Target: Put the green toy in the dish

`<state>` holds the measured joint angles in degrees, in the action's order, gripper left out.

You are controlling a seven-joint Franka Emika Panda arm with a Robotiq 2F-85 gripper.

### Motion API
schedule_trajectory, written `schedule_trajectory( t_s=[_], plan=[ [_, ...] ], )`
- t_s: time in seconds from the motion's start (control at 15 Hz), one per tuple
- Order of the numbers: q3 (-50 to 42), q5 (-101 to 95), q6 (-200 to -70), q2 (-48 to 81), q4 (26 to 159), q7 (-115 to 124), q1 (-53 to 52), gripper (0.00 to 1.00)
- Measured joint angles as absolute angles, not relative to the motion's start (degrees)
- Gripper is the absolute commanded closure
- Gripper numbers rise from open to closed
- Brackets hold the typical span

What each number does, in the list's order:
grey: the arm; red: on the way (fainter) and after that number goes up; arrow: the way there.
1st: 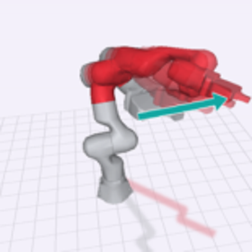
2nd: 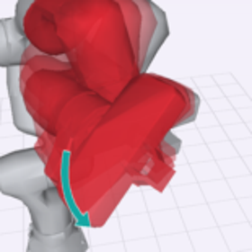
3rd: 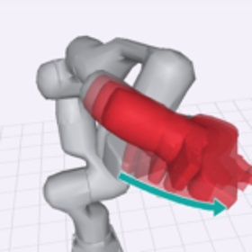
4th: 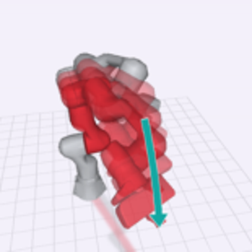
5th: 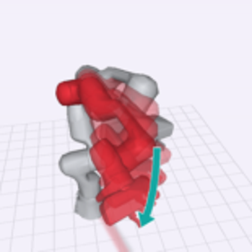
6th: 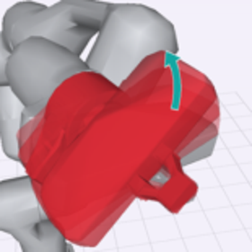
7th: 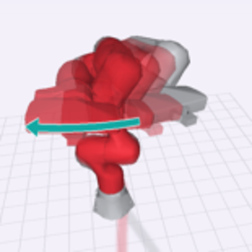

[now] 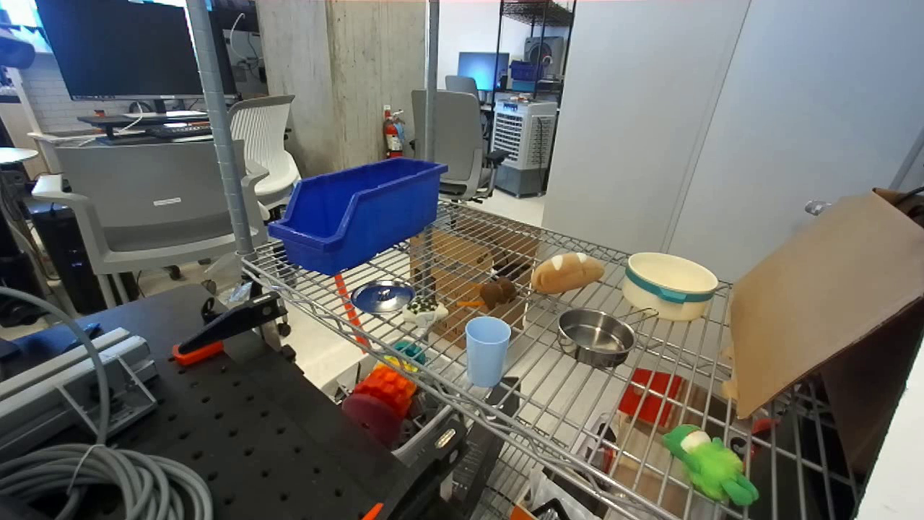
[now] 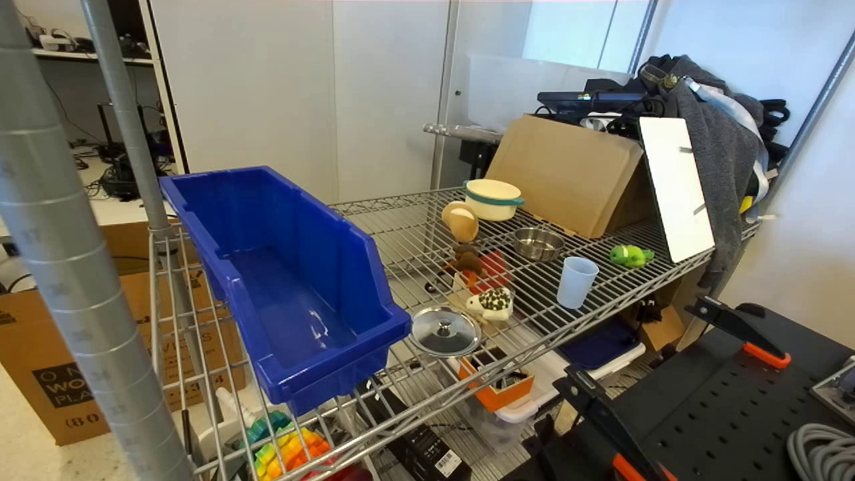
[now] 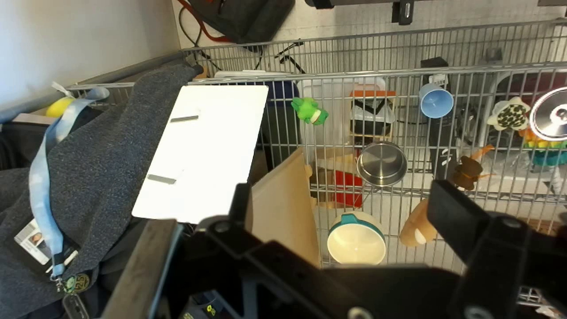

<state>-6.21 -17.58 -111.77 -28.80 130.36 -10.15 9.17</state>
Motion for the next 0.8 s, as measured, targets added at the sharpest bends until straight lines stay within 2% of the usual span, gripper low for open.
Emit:
schedule_trajectory(
  t_s=[0.33, 0.8],
  plan=[
    [-6.77, -17.58, -116.03, -23.12, 130.24, -9.20, 9.17, 0.00],
    [-10.75, -16.78, -129.87, 0.82, 123.43, -6.52, 9.41, 0.00]
  ],
)
